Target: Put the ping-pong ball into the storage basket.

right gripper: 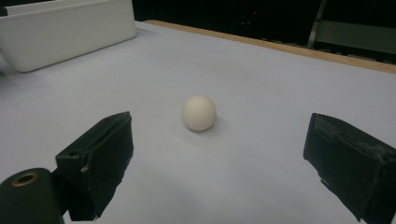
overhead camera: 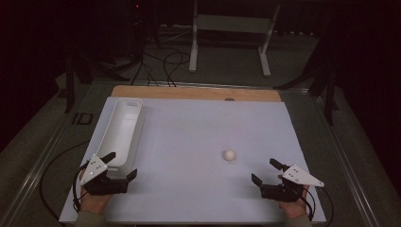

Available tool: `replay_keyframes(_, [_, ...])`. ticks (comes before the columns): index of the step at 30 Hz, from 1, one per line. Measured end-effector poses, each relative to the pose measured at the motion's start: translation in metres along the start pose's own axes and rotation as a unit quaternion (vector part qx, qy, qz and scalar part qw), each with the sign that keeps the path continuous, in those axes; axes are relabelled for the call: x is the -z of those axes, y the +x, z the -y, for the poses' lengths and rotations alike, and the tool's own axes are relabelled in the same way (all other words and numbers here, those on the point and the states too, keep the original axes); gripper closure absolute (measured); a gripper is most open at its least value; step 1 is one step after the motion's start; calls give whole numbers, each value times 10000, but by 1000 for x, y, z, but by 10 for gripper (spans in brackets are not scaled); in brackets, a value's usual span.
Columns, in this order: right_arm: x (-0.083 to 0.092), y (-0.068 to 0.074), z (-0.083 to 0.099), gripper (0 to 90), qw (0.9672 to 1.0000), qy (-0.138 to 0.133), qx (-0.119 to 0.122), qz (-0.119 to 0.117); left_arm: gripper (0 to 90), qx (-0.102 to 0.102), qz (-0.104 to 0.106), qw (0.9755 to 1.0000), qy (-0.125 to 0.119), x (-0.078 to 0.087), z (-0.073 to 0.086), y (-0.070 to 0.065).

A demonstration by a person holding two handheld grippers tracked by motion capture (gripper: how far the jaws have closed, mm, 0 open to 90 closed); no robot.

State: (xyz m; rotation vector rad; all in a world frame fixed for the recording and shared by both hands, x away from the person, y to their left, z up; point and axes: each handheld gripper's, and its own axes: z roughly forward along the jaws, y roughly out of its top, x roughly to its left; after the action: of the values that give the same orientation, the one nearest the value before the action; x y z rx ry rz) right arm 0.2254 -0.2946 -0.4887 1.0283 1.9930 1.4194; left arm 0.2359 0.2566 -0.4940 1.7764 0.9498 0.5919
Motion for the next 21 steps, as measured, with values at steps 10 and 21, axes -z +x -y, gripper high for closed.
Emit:
replay_keyframes(10, [-1,0,-1,72,10000,37,-15,0,1,18,-31,10000,-34,1,1,0])
replay_keyframes(21, [-3,1,-4,72,10000,62,-18,-74,1,38,-50,10000,-70,2,1,0])
